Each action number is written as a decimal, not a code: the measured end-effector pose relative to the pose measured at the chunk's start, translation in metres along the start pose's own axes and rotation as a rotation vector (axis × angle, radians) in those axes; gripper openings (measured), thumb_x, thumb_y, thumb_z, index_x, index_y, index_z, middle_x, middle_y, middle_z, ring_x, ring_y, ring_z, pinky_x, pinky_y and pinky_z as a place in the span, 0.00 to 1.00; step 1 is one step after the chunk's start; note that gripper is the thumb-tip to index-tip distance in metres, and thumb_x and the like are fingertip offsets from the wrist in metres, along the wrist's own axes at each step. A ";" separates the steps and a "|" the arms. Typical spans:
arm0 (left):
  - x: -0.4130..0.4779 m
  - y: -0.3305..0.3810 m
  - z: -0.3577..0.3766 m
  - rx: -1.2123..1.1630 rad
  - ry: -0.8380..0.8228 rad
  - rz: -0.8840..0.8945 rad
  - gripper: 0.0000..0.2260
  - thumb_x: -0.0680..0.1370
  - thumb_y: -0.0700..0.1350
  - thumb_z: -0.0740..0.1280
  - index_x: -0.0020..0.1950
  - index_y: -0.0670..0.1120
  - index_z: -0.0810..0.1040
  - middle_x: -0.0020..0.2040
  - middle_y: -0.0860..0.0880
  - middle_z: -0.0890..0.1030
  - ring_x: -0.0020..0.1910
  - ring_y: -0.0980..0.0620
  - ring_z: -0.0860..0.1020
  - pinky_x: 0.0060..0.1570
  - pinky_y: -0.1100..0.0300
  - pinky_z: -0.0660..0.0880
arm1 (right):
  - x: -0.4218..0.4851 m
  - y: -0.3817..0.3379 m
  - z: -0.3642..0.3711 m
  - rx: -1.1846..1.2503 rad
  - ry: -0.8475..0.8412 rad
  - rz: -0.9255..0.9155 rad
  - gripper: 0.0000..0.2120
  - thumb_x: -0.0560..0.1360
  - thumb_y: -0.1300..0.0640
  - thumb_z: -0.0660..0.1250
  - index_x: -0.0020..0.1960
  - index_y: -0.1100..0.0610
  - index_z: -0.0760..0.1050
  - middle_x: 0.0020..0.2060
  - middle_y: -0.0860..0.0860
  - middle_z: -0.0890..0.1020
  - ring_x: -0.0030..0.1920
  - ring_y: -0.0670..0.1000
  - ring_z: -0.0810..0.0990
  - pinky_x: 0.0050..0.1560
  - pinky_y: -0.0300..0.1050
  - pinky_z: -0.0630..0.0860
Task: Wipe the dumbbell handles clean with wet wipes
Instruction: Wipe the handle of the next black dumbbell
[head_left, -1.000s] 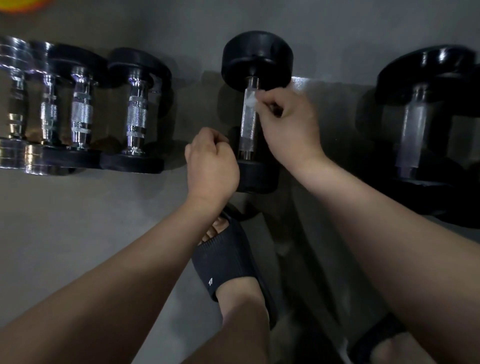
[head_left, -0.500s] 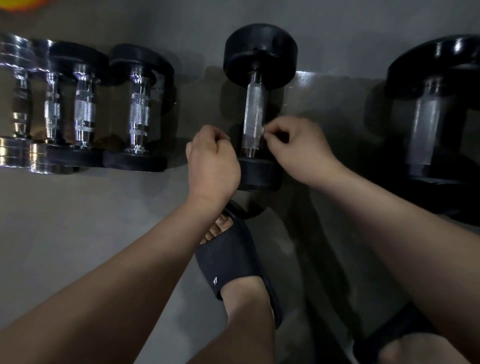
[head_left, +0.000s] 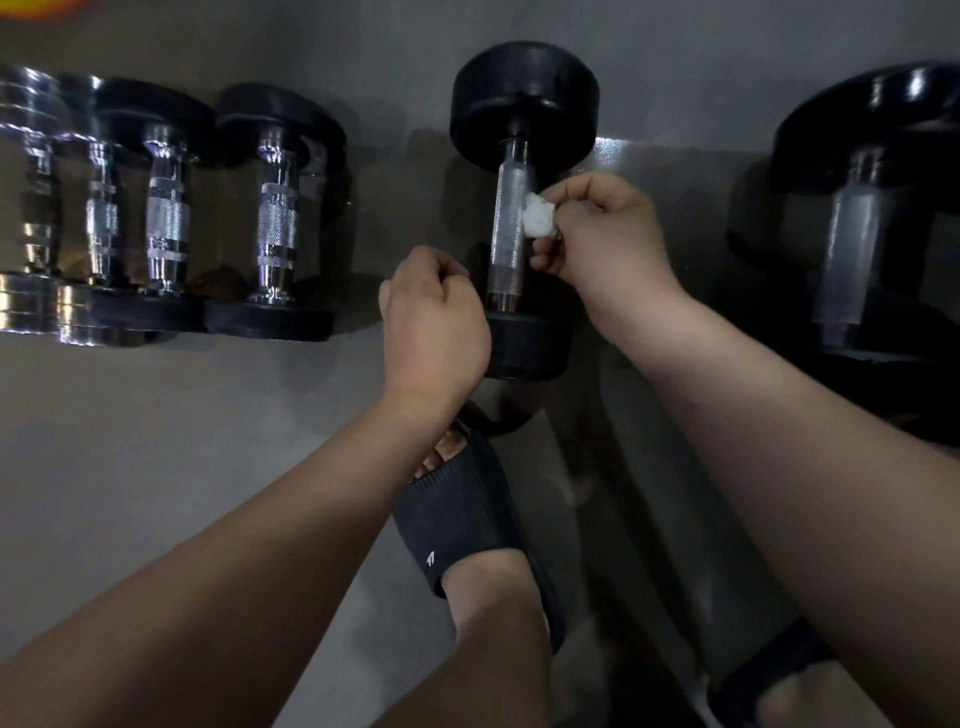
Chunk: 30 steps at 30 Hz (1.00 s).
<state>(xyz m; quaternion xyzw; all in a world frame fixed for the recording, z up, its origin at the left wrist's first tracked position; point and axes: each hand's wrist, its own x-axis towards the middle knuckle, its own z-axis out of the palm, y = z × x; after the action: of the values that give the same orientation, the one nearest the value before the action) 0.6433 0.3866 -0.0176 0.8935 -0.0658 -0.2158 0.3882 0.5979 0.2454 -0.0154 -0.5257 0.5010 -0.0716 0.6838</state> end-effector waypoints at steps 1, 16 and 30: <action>0.001 -0.001 0.000 -0.005 0.004 0.009 0.09 0.73 0.43 0.55 0.44 0.49 0.75 0.43 0.52 0.78 0.52 0.44 0.75 0.51 0.53 0.72 | -0.002 0.000 0.000 0.071 0.002 0.010 0.10 0.78 0.66 0.61 0.44 0.59 0.80 0.37 0.56 0.83 0.34 0.49 0.80 0.40 0.47 0.82; 0.000 -0.002 -0.002 0.009 0.015 0.001 0.08 0.76 0.41 0.57 0.44 0.49 0.75 0.42 0.55 0.76 0.53 0.45 0.75 0.50 0.56 0.69 | 0.003 0.021 0.013 -0.540 0.151 -0.564 0.09 0.78 0.54 0.68 0.55 0.52 0.84 0.50 0.53 0.78 0.47 0.47 0.77 0.50 0.28 0.71; 0.003 -0.005 -0.002 0.006 0.026 -0.003 0.09 0.73 0.43 0.55 0.42 0.51 0.74 0.44 0.50 0.79 0.52 0.42 0.76 0.52 0.49 0.74 | 0.021 0.007 0.010 -0.522 0.124 -0.567 0.06 0.80 0.56 0.65 0.52 0.53 0.82 0.51 0.51 0.80 0.49 0.45 0.78 0.50 0.32 0.72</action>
<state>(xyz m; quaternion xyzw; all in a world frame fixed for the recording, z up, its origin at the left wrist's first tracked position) 0.6465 0.3906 -0.0213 0.8976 -0.0599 -0.2046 0.3858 0.6125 0.2422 -0.0343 -0.7942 0.3777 -0.1592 0.4485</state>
